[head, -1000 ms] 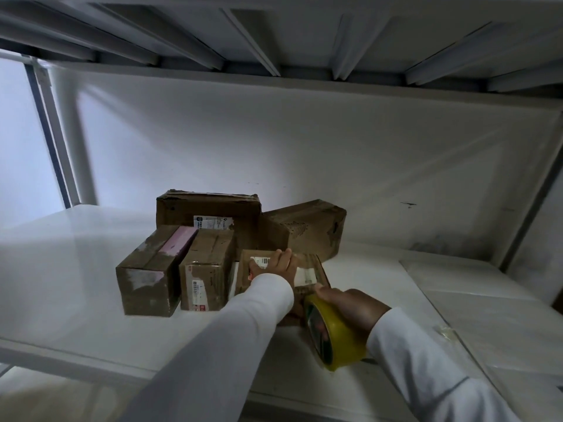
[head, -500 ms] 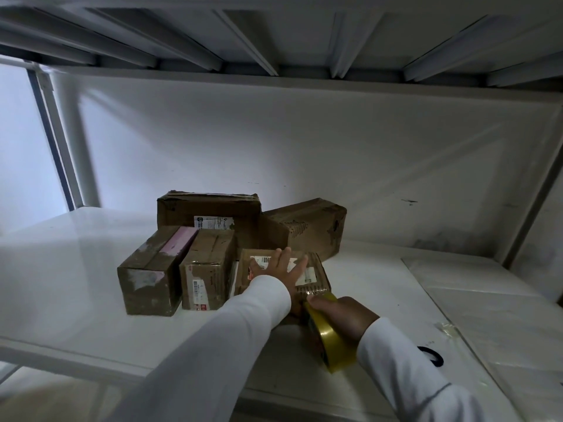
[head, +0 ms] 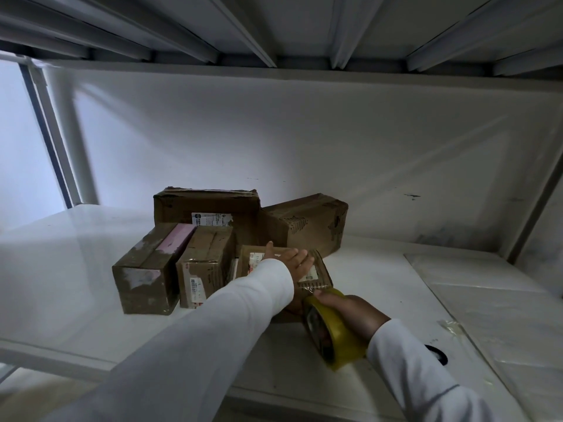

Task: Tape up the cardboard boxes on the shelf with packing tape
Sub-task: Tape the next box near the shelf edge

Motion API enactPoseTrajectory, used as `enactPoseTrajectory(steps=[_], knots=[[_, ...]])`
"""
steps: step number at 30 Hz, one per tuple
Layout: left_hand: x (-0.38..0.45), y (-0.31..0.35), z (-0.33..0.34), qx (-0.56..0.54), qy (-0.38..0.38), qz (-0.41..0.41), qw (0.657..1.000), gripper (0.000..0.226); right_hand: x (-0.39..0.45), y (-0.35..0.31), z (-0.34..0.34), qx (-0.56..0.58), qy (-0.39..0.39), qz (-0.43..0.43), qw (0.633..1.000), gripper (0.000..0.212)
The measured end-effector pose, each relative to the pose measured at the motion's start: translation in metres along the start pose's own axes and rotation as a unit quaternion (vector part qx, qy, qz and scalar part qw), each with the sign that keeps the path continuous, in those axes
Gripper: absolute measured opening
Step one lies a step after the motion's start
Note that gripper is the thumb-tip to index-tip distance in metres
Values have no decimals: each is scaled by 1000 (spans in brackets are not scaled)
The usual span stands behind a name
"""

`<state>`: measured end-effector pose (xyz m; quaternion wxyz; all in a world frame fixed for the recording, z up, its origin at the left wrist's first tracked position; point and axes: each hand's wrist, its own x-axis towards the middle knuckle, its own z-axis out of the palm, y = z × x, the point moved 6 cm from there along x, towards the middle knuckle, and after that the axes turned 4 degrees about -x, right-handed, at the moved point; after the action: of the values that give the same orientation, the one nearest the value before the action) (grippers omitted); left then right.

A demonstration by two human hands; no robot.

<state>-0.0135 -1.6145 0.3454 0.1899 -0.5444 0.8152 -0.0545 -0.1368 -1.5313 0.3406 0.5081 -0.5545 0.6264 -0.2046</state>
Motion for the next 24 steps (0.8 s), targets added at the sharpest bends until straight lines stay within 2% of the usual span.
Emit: enactPoseTrajectory(steps=[4,7,12,15,19,21,24], knots=[[-6,5,-8,53,18,33,998,94,3,0,-1,-1,2,0,1000,32],[-11,11,-11,50,43,47,997,85,4,-1,0,-12,-1,6,1000,32],[-34,10,-5,-122,89,49,987,63,2,1,0,28,-4,10,1000,35],[-47,-2,-2,-233,103,7,967,54,-1,3,-1,52,-8,7,999,38],[-59,-44,1,-393,179,-105,896,43,-4,8,-3,69,5,6,998,39],[-65,-56,11,-447,225,-179,847,53,-5,10,-3,74,18,4,997,39],[-72,-53,24,-566,244,-246,748,73,-11,11,-4,67,40,-5,997,44]])
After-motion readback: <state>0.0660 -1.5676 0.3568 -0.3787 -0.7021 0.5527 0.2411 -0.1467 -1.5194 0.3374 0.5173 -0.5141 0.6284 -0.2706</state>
